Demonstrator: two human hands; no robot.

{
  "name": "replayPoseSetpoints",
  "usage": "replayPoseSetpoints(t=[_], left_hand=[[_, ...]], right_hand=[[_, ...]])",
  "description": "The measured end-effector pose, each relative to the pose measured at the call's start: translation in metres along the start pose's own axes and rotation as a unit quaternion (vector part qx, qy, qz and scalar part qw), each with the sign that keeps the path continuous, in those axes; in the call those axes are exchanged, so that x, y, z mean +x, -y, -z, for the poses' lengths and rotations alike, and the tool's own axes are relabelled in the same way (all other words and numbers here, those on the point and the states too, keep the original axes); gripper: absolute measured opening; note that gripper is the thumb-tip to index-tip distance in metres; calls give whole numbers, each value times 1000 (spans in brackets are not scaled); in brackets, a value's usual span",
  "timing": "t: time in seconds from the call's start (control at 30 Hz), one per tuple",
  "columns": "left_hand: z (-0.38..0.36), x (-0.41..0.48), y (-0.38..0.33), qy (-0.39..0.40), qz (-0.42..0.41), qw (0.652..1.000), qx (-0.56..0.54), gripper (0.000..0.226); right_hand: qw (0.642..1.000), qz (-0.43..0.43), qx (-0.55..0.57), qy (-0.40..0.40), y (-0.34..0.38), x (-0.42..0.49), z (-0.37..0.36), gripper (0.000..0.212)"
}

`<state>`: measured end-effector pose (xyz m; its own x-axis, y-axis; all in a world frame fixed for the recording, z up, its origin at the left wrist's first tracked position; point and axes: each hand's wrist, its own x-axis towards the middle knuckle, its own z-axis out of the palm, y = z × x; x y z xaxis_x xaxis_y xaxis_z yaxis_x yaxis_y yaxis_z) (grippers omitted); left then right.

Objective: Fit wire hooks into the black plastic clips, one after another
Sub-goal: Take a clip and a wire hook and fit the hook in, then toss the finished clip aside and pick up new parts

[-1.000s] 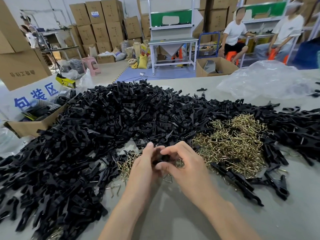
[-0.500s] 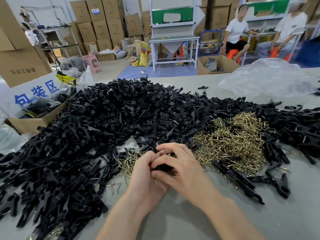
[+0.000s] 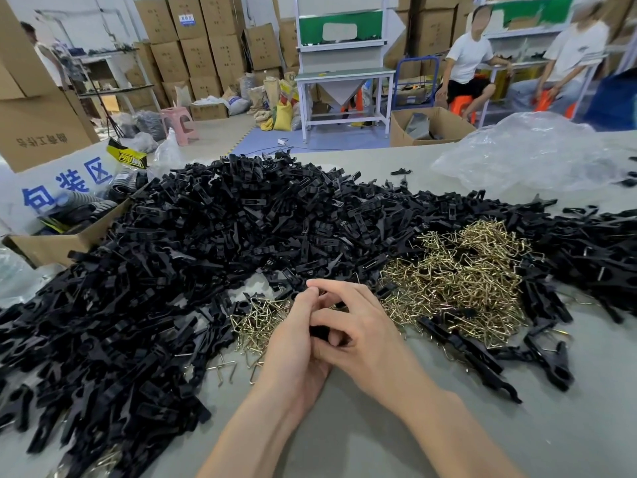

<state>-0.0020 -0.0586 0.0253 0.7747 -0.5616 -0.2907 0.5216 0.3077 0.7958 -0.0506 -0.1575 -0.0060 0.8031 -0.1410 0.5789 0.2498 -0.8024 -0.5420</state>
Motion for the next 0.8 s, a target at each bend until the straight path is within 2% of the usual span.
replayPoseSetpoints(t=[0.13, 0.3, 0.37, 0.43, 0.47, 0.53, 0.6, 0.7, 0.77, 0.8], left_hand=[[5, 2, -2, 27, 23, 999, -6, 33], [12, 5, -7, 43, -9, 999, -8, 39], [15, 8, -9, 36, -27, 999, -5, 51], [17, 9, -7, 36, -43, 998, 33, 62], [17, 10, -5, 35, -53, 997, 53, 57], [18, 12, 2, 27, -75, 993, 85, 32], [20, 13, 7, 26, -92, 989, 110, 25], [24, 12, 10, 36, -120, 981, 146, 28], [26, 11, 10, 46, -126, 978, 158, 32], [26, 10, 10, 49, -129, 976, 166, 35]], right_hand=[[1000, 3, -4, 6, -1, -1, -1, 19], [997, 10, -57, -57, -2, 1, 8, 26], [996, -20, -61, -62, -4, -1, 14, 27], [996, -72, -11, -46, -6, -4, 18, 25], [995, -92, 11, -41, -6, -6, 20, 25], [992, -112, 17, -49, -4, -11, 22, 25], [987, -129, 21, -96, -2, -15, 29, 24], [958, -162, 76, -226, -6, -16, 68, 23], [908, -188, 100, -361, -20, -12, 115, 29], [870, -208, 110, -433, -30, -8, 143, 39]])
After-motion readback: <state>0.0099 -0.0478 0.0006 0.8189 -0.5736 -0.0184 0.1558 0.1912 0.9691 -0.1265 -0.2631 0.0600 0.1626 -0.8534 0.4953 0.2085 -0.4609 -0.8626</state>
